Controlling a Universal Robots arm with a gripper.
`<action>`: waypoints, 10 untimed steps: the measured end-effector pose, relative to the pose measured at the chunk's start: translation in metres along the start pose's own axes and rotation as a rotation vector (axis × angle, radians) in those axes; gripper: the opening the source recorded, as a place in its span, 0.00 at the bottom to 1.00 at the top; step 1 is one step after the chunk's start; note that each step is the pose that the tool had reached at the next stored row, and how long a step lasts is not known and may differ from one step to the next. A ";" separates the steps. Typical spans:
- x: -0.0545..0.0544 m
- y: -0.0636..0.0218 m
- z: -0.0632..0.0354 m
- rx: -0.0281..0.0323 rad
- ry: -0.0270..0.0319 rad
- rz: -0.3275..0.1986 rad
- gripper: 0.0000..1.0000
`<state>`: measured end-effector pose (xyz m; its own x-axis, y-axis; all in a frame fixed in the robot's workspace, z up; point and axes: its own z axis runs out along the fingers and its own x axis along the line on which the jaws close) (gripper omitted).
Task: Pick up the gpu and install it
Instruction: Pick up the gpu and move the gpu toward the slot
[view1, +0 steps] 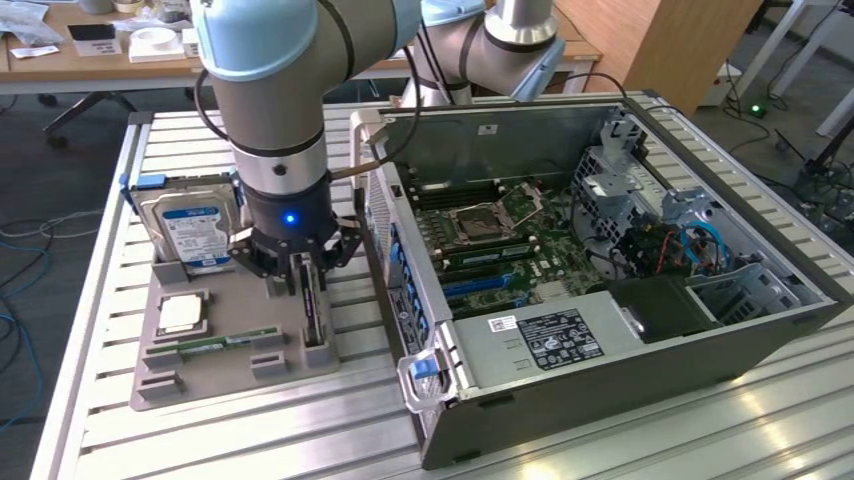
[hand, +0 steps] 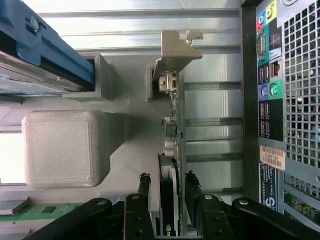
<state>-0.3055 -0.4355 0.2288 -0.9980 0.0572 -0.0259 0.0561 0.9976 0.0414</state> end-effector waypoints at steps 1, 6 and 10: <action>0.000 0.0002 0.0003 0.0001 0.0001 0.000 0.42; 0.000 0.0004 0.0003 0.0001 0.0001 0.000 0.42; 0.000 0.0004 0.0003 0.0001 0.0001 0.000 0.42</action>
<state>-0.3055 -0.4351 0.2285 -0.9980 0.0571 -0.0257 0.0560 0.9976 0.0413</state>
